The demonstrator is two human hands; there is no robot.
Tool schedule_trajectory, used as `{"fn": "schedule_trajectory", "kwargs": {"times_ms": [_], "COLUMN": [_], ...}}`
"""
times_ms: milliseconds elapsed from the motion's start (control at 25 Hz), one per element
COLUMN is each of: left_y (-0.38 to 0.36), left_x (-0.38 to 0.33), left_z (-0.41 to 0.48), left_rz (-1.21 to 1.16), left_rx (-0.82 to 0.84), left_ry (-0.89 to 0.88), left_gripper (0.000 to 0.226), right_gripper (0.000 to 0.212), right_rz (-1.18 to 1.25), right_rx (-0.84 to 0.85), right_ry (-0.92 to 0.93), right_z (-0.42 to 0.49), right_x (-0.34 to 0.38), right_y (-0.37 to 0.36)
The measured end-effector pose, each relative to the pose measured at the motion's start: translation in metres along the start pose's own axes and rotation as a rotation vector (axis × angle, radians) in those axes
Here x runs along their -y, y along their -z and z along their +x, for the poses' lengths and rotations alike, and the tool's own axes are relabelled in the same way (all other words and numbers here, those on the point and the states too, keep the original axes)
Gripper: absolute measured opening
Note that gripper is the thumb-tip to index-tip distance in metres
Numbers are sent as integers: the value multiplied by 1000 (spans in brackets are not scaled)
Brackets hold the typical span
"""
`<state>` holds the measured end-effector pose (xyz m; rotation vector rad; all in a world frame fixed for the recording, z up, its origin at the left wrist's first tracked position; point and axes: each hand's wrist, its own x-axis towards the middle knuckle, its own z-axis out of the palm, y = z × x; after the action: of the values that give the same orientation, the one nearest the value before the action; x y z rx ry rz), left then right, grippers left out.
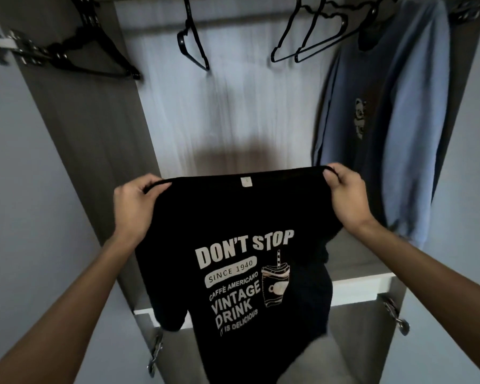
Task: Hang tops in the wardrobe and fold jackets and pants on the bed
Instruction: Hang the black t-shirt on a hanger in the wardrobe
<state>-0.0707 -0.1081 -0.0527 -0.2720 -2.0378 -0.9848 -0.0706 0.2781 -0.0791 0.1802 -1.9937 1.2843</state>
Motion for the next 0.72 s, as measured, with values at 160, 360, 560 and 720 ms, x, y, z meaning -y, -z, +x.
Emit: {"fn": "schedule_trajectory", "kwargs": {"times_ms": [160,360,560,720], "left_y": [4,9,-28,-94], "left_x": [4,-9,5,59], "left_z": [7,51,111,171], "left_rz": [32,61,302,568], "left_rx": [-284,-391,-365,-273], "left_ry": [-35,-171,-269,-460], "left_gripper": [25,36,39,44], "right_gripper": [26,30,28,30], "right_rz": [-150,-543,-719,-788], "right_rx": [-159,-329,-323,-261], "right_ry": [192,313,493,532], "right_z": [5,46,101,173], "right_x": [34,50,33,-35], "right_y": [-2,-3,-17,-53]}}
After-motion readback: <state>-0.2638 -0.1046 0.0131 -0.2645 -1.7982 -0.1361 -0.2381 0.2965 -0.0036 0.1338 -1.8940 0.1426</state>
